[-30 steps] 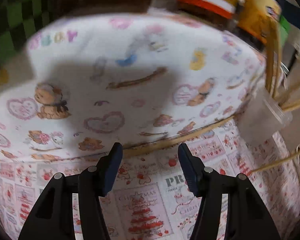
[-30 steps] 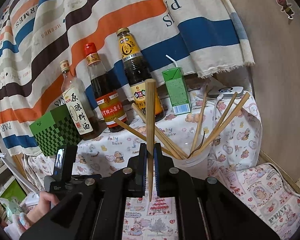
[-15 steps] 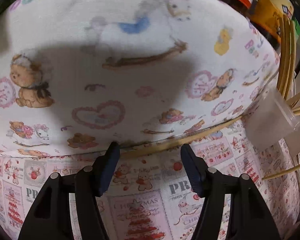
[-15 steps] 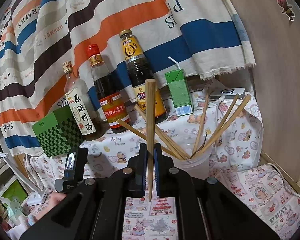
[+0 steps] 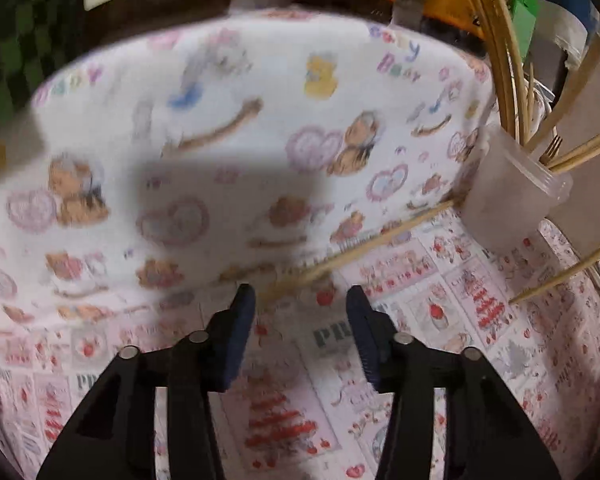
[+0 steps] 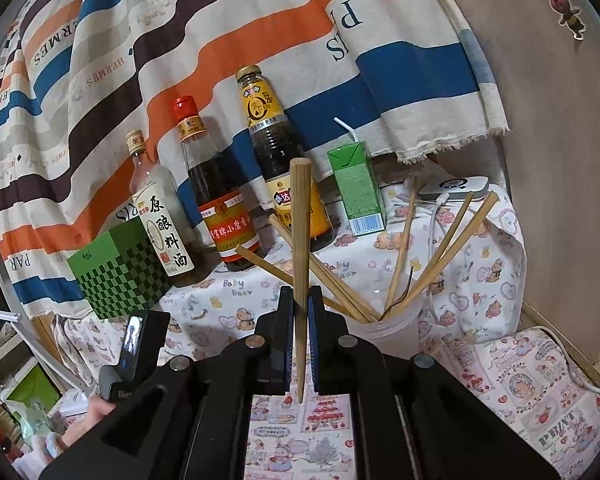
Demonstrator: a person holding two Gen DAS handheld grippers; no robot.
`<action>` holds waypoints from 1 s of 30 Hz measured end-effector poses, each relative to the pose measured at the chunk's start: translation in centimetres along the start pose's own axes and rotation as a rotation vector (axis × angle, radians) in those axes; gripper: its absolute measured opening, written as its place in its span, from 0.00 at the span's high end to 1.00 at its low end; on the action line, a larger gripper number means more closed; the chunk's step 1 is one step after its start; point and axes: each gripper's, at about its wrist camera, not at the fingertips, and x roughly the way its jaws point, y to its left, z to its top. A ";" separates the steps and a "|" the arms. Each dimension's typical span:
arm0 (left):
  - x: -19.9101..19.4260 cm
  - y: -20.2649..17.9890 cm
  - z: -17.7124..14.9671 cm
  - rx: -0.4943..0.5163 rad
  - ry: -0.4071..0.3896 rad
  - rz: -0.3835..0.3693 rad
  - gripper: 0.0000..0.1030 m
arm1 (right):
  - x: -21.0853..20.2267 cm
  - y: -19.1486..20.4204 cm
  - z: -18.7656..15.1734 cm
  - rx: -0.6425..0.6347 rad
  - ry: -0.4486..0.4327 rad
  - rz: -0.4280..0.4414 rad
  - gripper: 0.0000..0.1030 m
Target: Organize utensils
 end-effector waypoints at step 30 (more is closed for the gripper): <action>-5.9 2.0 -5.8 0.122 0.038 -0.070 1.00 | -0.5 -1.2 1.0 0.059 -0.013 -0.003 0.93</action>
